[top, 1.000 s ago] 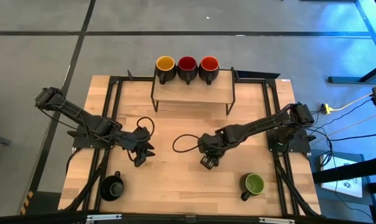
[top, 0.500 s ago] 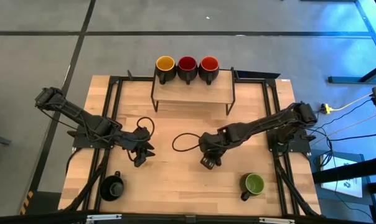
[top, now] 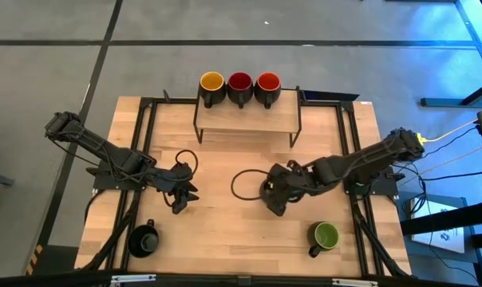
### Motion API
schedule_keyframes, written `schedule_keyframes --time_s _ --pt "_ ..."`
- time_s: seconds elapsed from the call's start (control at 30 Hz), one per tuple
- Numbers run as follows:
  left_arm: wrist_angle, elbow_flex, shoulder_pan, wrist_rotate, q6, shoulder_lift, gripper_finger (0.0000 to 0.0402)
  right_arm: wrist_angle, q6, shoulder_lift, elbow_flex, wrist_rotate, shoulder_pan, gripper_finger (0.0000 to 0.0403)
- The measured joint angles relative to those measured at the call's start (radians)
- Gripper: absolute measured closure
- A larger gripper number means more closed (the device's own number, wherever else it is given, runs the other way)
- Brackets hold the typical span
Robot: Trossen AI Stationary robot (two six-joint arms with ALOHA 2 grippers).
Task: Place coffee mugs
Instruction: Put the top black mug on the shelf
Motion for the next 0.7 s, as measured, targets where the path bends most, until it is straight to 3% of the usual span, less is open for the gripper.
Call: schedule_keyframes --time_s 0.7 --pt "0.053 0.000 0.000 -0.011 -0.030 0.000 0.0246 -0.167 0.443 -0.014 -0.001 0.209 0.270 0.0226"
